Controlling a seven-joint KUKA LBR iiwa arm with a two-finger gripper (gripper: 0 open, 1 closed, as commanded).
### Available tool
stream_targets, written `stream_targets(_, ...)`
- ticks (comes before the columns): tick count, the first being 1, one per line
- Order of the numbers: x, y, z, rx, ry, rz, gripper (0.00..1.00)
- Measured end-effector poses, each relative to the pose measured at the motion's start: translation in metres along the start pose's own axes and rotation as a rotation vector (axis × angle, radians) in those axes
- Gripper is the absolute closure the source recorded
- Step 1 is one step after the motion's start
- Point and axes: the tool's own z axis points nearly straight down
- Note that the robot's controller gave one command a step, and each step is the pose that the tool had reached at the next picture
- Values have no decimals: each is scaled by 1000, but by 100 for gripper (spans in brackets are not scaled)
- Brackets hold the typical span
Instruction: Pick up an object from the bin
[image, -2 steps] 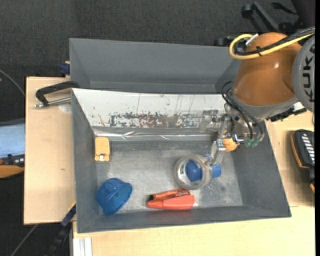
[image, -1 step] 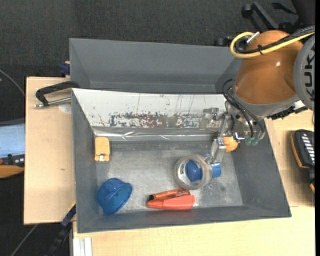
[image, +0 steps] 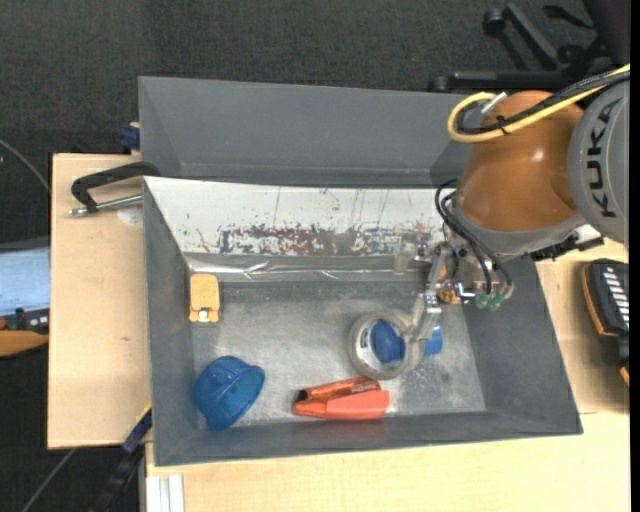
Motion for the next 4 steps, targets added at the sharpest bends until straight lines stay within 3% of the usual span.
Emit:
stream_targets(1,17,9,29,-1,7,43,0)
stream_targets(2,15,20,55,-1,-3,77,0)
stream_targets(3,15,10,104,-3,1,212,0)
stream_targets(4,4,8,129,-3,-9,230,100)
